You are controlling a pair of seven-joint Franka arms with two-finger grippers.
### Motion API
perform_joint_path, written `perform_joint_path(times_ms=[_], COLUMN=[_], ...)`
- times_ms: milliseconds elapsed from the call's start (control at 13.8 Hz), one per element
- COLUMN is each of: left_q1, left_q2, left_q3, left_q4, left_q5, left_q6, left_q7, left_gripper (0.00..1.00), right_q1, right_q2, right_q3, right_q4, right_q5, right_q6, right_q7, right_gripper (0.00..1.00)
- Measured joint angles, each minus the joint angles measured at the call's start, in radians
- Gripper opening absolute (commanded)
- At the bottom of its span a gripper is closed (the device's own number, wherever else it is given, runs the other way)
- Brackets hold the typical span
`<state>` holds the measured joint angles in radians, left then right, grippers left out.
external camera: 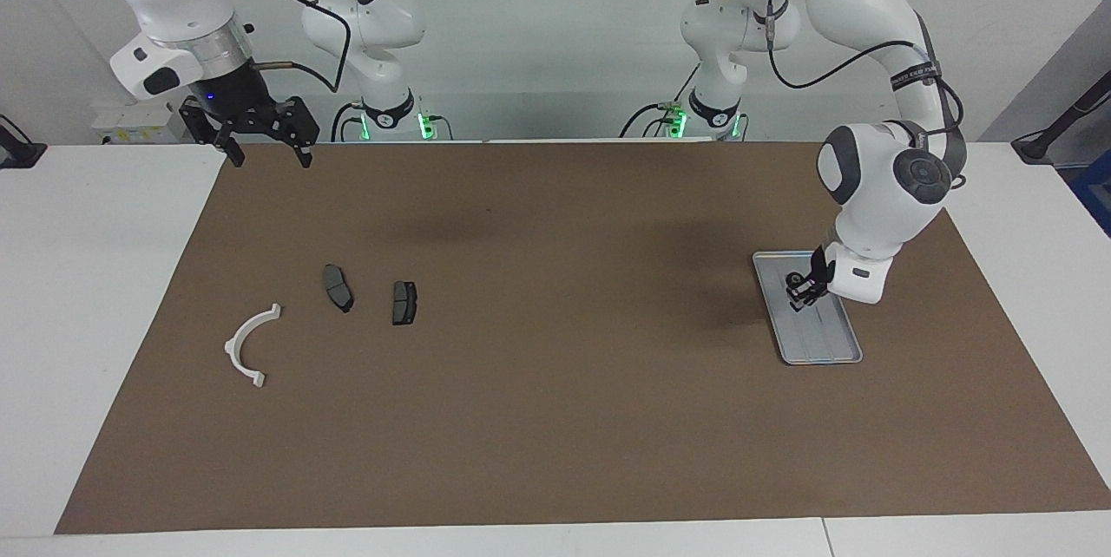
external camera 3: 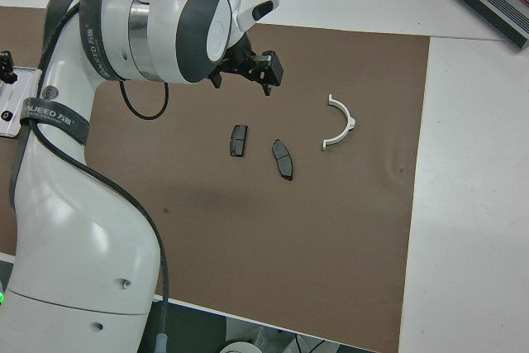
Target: Pick bearing gear from pile to tray
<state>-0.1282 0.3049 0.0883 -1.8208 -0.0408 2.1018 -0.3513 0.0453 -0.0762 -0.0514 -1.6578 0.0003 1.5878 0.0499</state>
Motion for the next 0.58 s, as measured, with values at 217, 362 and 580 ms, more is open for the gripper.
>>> perform_joint_path(times_ms=[217,362,580], left_q1=[0.012,0.027,0.034], left_q2=[0.006,0.011,0.014], left_q3=[-0.001,-0.001,-0.001], left_q4=[-0.042,-0.058,-0.108], left_q5=[0.0,0.0,0.0], left_q6=[0.072,0.106,0.164], left_q7=[0.043,0.065,0.075], left_gripper=[0.0,0.0,0.0], right_q1=[0.0,0.0,0.0], right_q2=[0.0,0.0,0.0], right_q3=[0.0,0.0,0.0], right_q4=[-0.001,-0.002,-0.004], right_q5=[0.0,0.0,0.0], right_q6=[0.001,0.001,-0.002], right_q7=[0.0,0.0,0.0], right_gripper=[1.0,1.0,1.0])
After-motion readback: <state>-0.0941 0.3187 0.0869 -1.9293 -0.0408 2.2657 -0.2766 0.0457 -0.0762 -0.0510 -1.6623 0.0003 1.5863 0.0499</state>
